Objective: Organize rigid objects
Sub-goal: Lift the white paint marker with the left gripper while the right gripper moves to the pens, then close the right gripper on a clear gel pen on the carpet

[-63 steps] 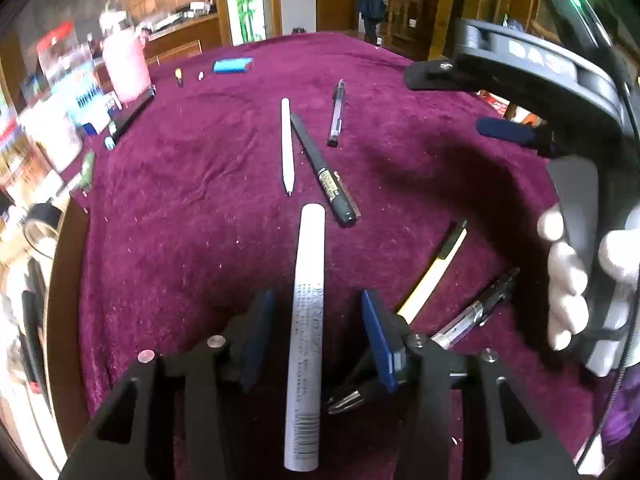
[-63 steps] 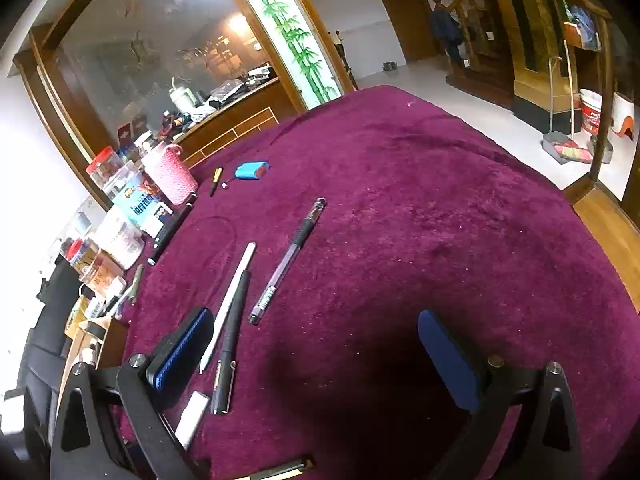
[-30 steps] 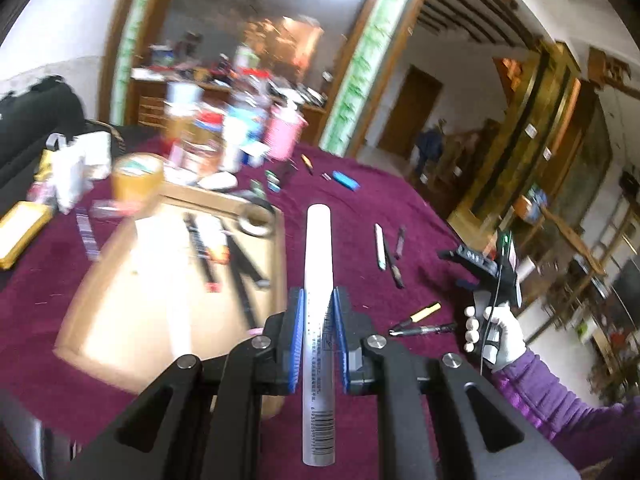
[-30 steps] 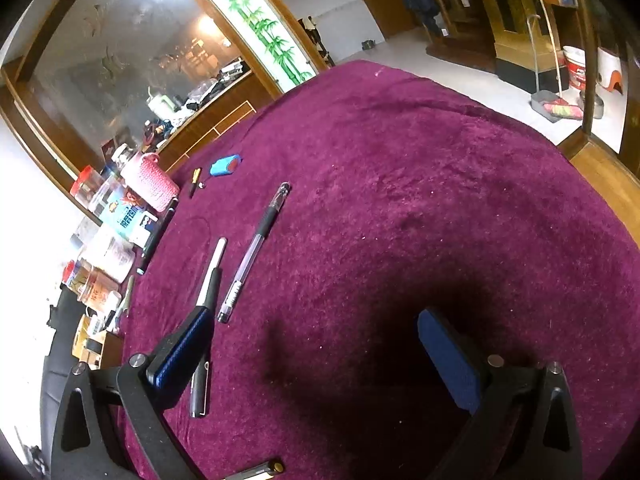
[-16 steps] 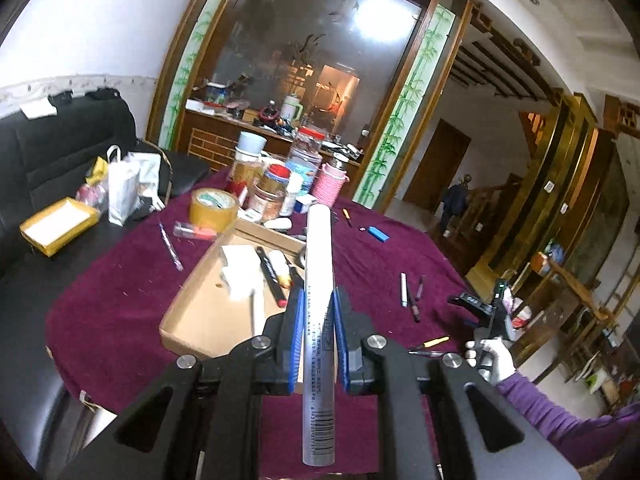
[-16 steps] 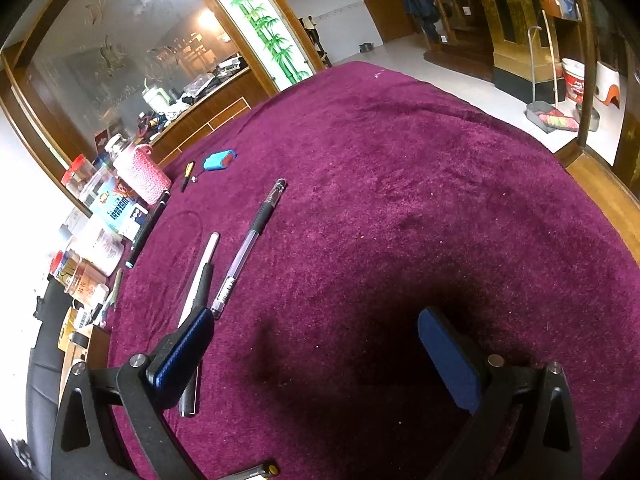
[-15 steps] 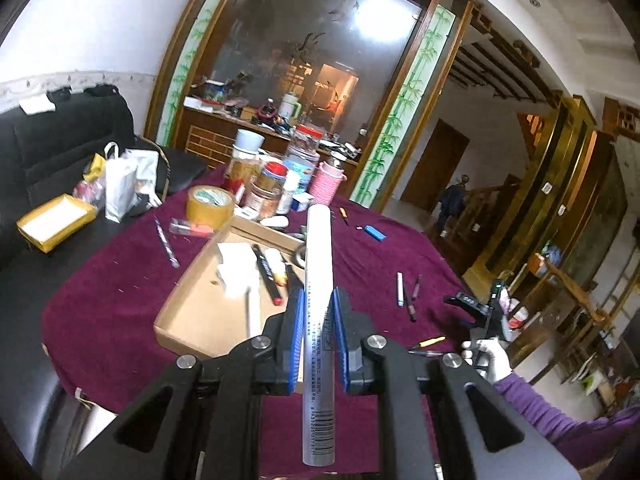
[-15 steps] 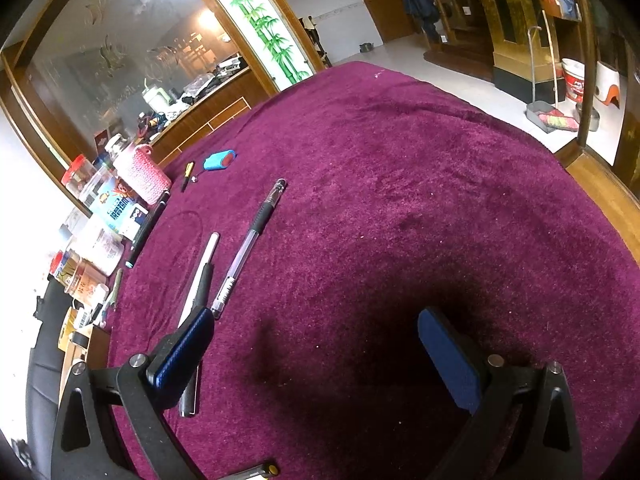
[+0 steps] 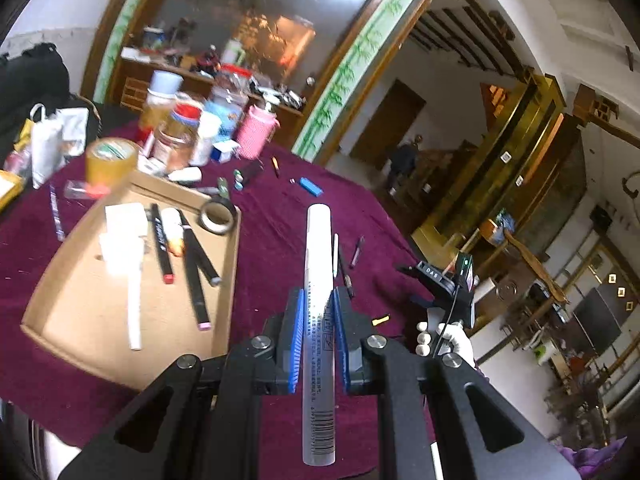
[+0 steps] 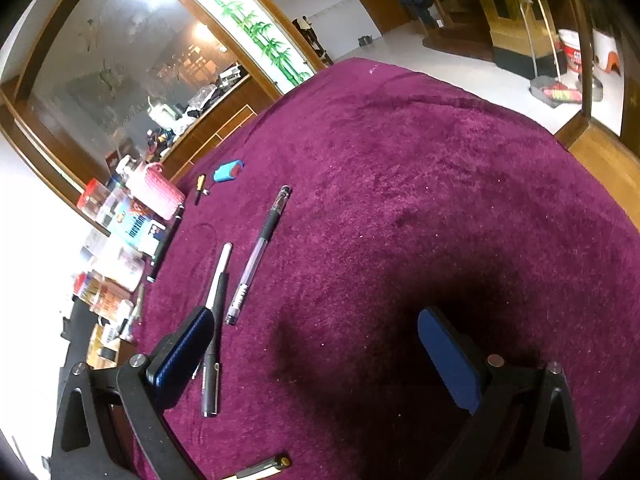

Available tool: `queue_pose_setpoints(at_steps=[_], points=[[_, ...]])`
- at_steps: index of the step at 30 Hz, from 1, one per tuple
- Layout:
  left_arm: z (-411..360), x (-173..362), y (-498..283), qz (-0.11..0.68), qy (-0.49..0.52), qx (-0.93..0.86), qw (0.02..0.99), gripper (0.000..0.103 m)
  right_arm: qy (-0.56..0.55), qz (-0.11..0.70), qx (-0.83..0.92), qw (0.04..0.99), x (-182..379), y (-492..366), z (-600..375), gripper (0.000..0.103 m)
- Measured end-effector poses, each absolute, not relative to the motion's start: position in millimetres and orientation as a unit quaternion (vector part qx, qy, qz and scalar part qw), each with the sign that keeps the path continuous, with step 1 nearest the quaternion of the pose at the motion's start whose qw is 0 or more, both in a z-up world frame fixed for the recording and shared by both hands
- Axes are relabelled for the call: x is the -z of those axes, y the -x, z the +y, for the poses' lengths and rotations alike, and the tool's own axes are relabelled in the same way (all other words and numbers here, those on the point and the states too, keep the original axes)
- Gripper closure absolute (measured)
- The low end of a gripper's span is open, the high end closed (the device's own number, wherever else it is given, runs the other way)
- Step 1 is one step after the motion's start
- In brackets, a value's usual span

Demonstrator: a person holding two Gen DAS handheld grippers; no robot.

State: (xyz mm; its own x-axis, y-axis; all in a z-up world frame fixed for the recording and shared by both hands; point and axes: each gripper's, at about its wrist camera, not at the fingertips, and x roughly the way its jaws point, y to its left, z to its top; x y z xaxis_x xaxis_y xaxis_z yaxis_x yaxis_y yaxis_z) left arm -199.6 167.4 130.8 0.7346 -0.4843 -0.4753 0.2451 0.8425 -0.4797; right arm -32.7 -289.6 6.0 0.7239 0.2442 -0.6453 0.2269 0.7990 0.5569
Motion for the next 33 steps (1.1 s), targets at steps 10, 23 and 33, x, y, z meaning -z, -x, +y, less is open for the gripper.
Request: queue_pose_setpoints(at_steps=[10,23,33], points=[[188,-113,166,0.317,0.196,0.220,0.902,0.089,-0.291,0.401,-0.021,0.868,-17,12,-271,0.018],[257,-71,143,0.323,0.271,0.205,0.883,0.089,-0.114,0.517,0.082,0.844,-8,-111,-196,0.029],[287,-51,147,0.328,0.293,0.187,0.878,0.089,-0.104,0.496,0.119,0.854,-20,-102,-201,0.029]])
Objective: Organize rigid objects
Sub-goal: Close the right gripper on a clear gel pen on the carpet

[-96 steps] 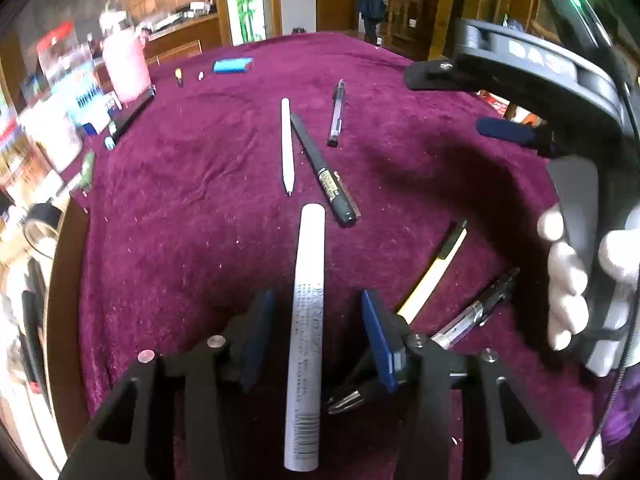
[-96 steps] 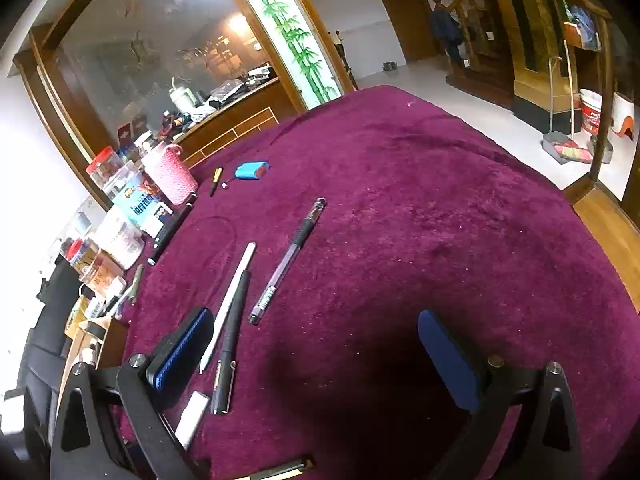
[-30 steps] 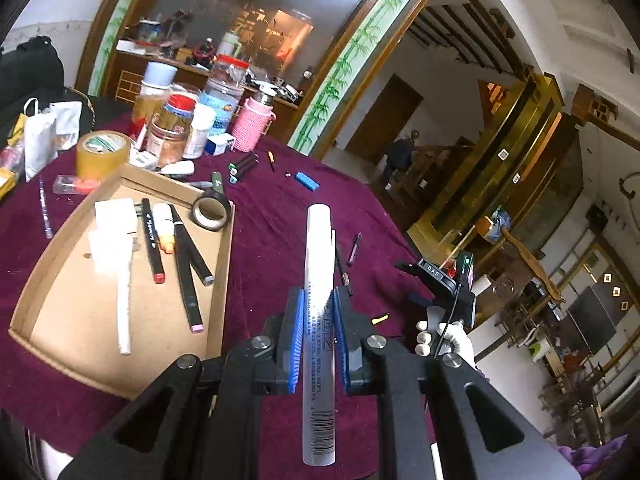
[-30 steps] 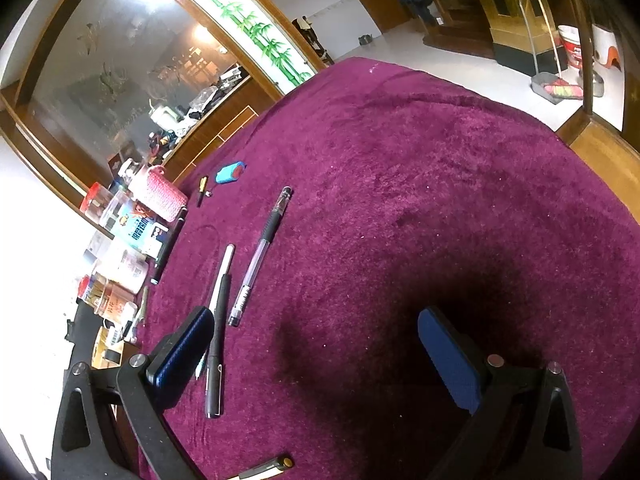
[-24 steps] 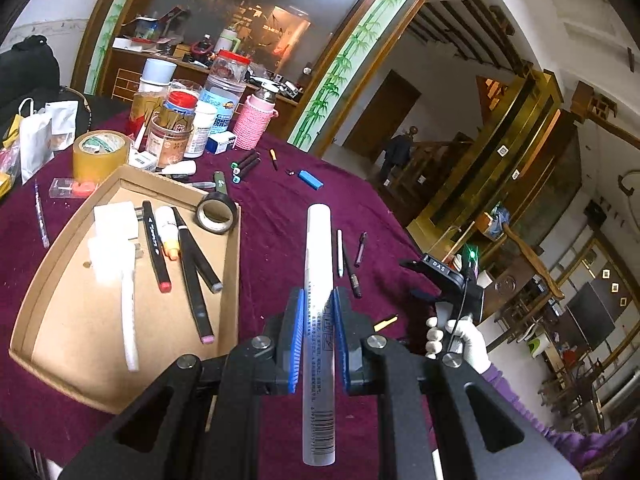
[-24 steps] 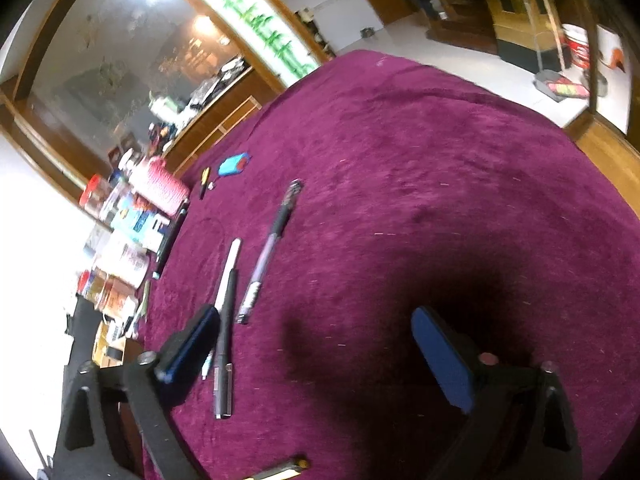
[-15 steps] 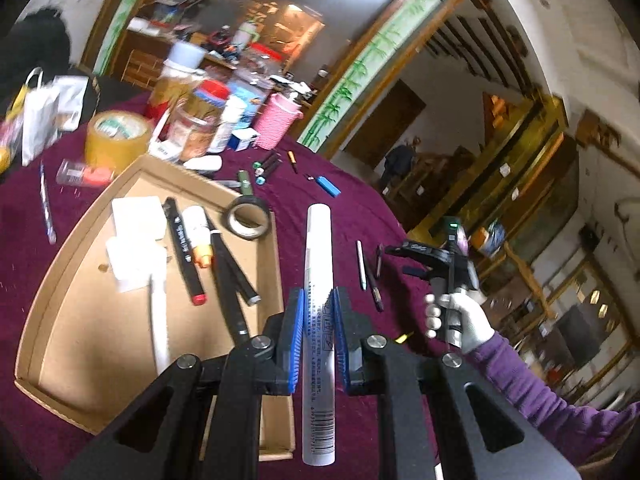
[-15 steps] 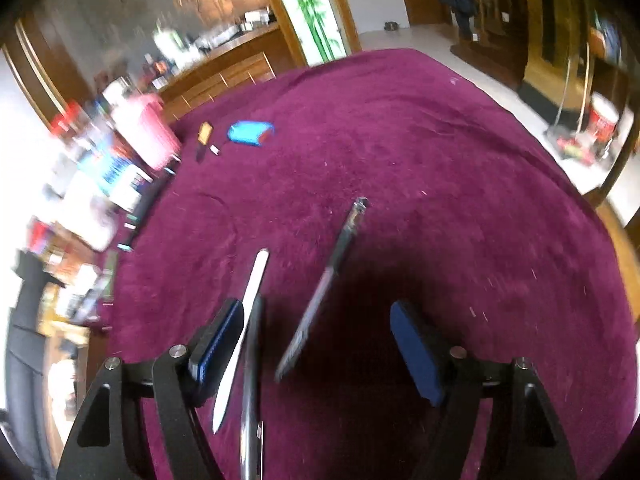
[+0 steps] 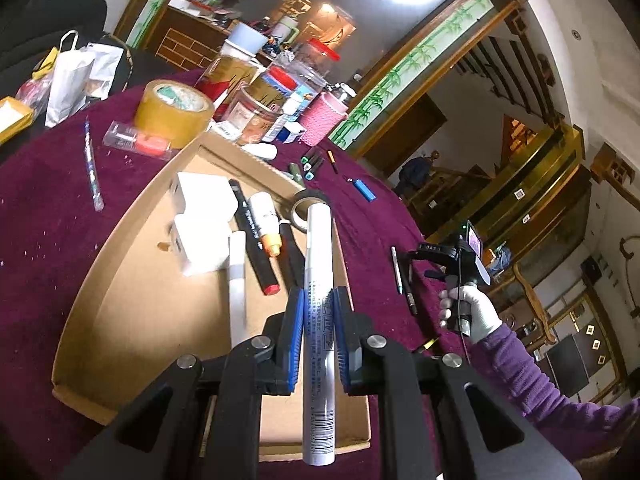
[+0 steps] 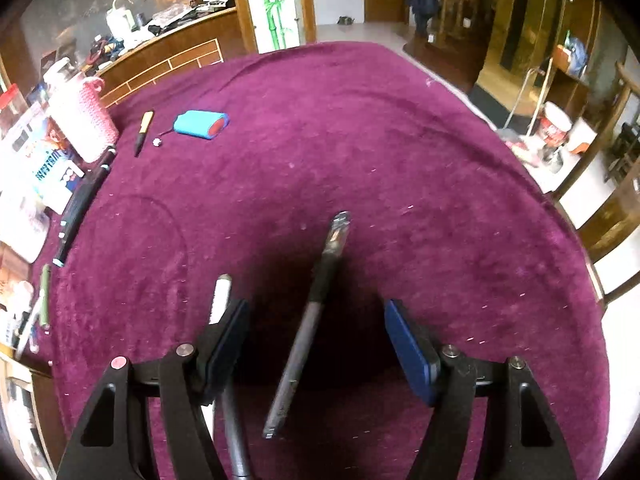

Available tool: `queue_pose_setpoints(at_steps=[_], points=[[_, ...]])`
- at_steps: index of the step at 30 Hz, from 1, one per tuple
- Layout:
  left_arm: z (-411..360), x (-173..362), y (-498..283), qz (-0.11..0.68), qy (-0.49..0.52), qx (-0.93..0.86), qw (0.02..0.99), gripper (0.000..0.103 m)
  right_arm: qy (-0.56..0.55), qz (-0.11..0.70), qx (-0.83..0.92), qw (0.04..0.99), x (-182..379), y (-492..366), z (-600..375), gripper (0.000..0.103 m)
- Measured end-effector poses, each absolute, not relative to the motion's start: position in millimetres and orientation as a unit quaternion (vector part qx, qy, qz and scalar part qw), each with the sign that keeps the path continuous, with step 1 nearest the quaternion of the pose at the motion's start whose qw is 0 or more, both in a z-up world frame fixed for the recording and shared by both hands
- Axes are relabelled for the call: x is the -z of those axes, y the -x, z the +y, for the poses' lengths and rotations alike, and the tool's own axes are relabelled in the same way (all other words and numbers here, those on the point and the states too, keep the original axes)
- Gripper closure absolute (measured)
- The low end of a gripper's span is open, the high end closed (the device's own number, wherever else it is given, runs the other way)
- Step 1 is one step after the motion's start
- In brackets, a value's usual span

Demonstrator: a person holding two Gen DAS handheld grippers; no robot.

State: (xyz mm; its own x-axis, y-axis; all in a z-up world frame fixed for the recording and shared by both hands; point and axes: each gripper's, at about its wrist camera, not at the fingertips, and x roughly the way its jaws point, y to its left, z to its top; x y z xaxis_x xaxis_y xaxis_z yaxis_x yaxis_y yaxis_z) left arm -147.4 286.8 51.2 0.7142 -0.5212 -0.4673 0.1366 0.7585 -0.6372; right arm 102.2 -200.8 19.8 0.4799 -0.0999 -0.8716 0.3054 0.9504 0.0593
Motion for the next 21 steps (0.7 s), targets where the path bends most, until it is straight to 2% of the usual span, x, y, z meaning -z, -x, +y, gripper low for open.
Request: queue_pose_setpoints(at_steps=[2,4,6,7,9,21], points=[[287,-47,146,0.332,0.298,0.188,0.875,0.089,-0.094,0.510,0.120,0.847,-12,-106,-197,0.033],[286,-44,145,0.336,0.301,0.188,0.872,0.089,-0.072,0.506,0.120,0.851,-8,-109,-189,0.049],[283,-45,146,0.337,0.297,0.187,0.874,0.089,-0.060,0.502,0.100,0.857,-9,-108,-180,0.078],[283,-46,148,0.337,0.296,0.186,0.874,0.089,-0.055,0.500,0.097,0.859,-10,-107,-176,0.089],[283,-48,149,0.335,0.295,0.183,0.876,0.089,-0.074,0.500,0.080,0.859,-9,-102,-179,0.094],[282,-52,160,0.343,0.284,0.152,0.882,0.089,-0.221,0.440,-0.019,0.870,-35,-35,-199,0.094]])
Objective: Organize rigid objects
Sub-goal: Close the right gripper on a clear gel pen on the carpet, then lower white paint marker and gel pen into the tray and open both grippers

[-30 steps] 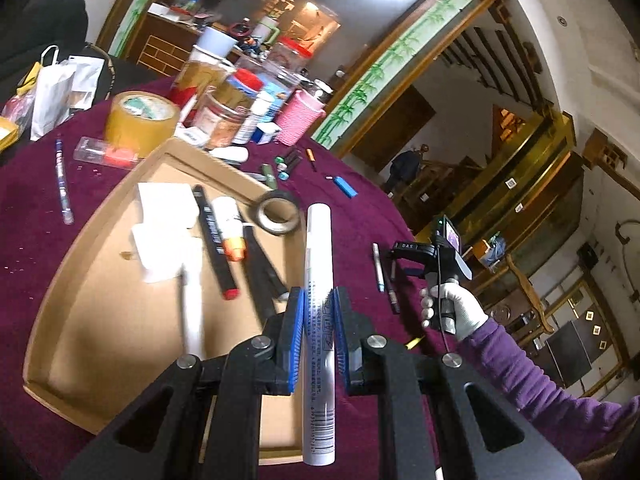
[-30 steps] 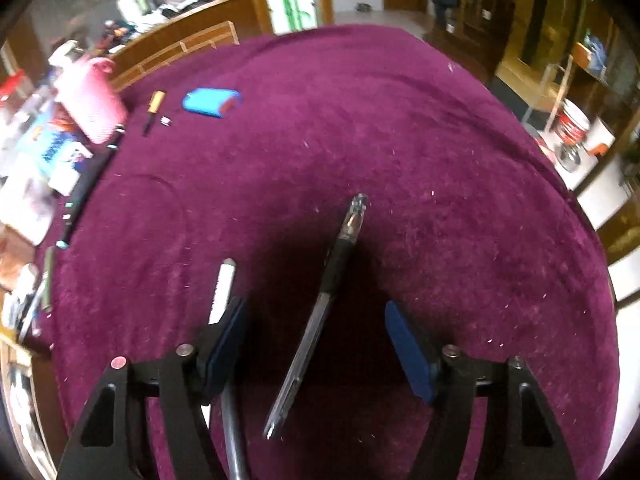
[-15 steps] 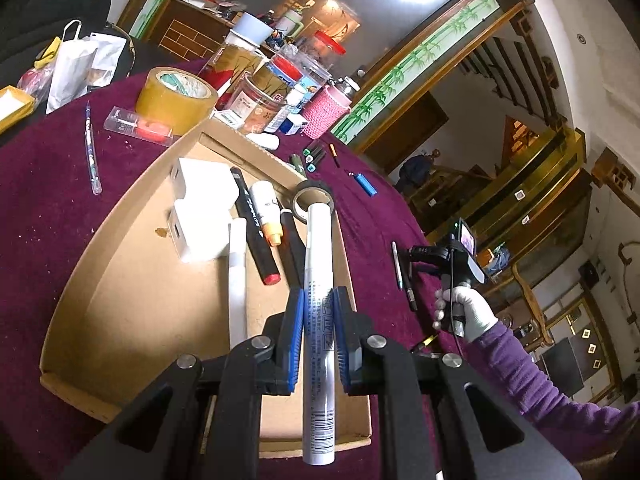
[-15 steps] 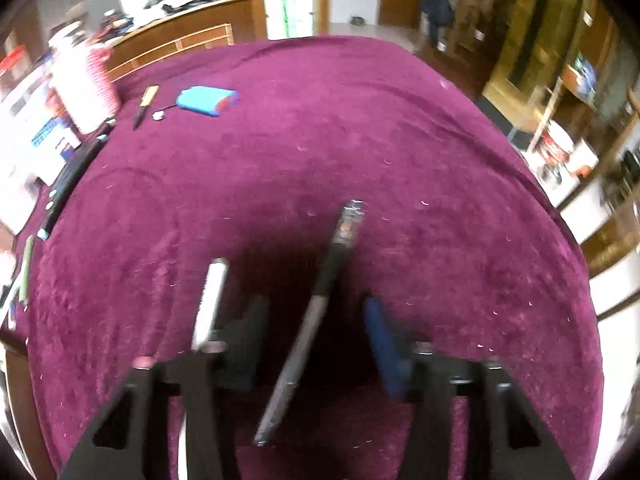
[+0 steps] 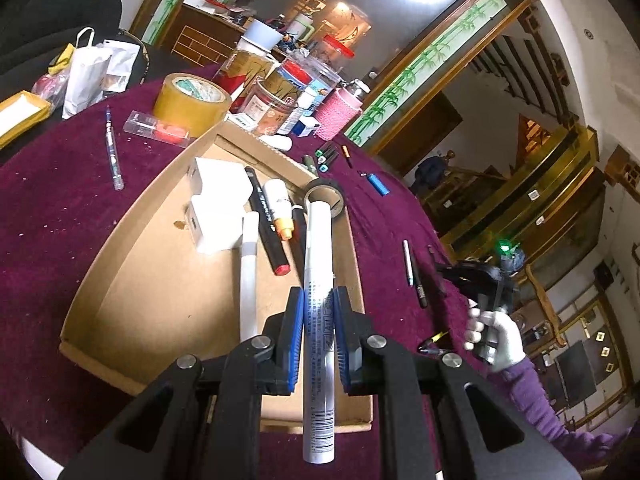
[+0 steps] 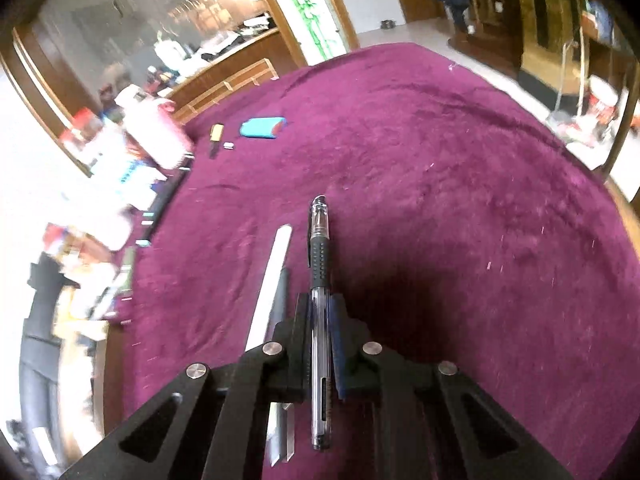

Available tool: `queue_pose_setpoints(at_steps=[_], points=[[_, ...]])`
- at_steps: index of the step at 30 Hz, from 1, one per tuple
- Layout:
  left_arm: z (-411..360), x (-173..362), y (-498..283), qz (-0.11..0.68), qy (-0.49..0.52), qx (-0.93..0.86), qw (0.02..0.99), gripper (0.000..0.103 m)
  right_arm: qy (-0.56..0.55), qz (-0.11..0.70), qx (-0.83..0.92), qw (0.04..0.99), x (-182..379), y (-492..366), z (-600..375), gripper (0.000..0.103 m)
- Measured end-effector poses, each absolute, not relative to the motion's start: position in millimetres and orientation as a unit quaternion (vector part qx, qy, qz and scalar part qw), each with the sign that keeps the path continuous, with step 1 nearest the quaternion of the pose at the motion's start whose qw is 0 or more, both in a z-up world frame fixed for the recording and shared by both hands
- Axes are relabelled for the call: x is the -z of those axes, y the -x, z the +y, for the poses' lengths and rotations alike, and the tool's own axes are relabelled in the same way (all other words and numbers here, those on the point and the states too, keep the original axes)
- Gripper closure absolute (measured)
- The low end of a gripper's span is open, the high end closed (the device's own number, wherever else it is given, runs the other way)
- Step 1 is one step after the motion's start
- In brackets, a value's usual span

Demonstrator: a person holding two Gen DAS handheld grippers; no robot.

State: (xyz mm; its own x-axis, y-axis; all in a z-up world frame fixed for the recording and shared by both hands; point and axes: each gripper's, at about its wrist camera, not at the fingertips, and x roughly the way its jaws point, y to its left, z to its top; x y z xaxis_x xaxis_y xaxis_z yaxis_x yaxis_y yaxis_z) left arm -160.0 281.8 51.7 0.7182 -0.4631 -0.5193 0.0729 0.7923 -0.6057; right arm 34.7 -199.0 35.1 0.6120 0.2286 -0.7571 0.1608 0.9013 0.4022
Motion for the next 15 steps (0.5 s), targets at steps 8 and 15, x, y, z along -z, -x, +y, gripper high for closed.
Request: queue_pose_setpoints(at_steps=[8,15], points=[[289,-49,148,0.378,0.237,0.093,0.890,0.089,-0.255,0.424,-0.143,0.857,-64,16,-148,0.093],[302,-35,123,0.416,0.217,0.051,0.882,0.089,-0.234,0.447,-0.253,0.826,-64,36,-53,0.093]])
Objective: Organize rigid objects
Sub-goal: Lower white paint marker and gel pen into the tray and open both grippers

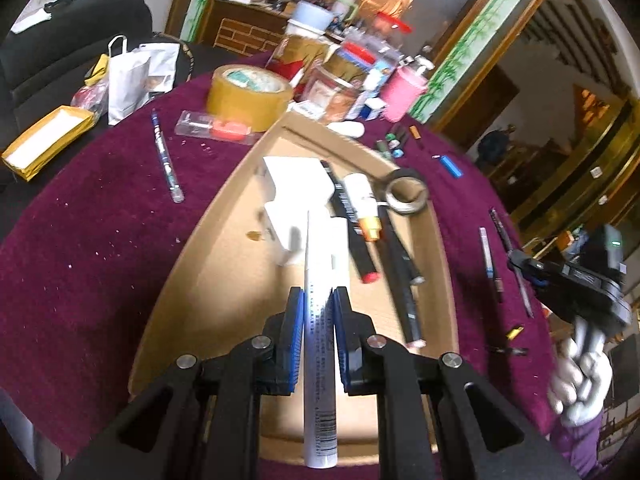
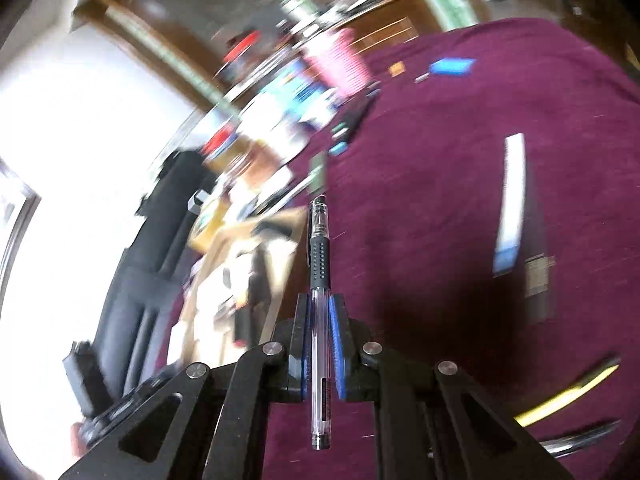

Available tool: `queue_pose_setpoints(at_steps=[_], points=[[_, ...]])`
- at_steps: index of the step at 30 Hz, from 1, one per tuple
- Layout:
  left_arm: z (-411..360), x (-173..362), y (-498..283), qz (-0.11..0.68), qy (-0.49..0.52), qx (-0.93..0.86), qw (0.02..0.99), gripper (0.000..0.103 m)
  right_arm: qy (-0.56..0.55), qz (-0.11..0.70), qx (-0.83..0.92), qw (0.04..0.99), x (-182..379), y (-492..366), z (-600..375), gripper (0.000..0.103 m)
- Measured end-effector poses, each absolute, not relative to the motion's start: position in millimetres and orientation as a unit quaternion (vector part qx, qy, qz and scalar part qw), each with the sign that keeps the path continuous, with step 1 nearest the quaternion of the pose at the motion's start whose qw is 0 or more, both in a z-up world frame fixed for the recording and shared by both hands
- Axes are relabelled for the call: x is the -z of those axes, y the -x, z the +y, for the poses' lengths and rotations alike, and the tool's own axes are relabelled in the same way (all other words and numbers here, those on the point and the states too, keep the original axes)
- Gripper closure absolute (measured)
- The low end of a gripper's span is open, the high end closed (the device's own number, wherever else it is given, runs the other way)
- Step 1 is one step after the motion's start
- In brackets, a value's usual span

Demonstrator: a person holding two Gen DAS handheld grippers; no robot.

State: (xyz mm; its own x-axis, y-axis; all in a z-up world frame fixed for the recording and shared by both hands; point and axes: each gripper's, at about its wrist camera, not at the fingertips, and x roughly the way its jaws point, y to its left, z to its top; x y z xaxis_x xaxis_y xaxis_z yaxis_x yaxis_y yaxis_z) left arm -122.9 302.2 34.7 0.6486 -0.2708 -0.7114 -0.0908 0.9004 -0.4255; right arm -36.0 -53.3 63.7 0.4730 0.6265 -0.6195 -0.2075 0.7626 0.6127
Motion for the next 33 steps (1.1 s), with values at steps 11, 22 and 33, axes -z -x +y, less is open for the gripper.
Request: queue_pose_setpoints(at_steps=[11,22,33], points=[[319,-14,92,0.442,0.232,0.016,0.866,0.077,-0.177,0.500,-0.347,0.774,-44,50,76,0.092],[327,-48,144,0.366,0.235,0.000,0.900,0.037,-0.080,0.513,-0.320,0.792,-23,58,135,0.092],[342,-47,170,0.350,0.257,-0.012,0.901,0.036,-0.045,0.522,-0.298,0.798,-16,67,141,0.092]])
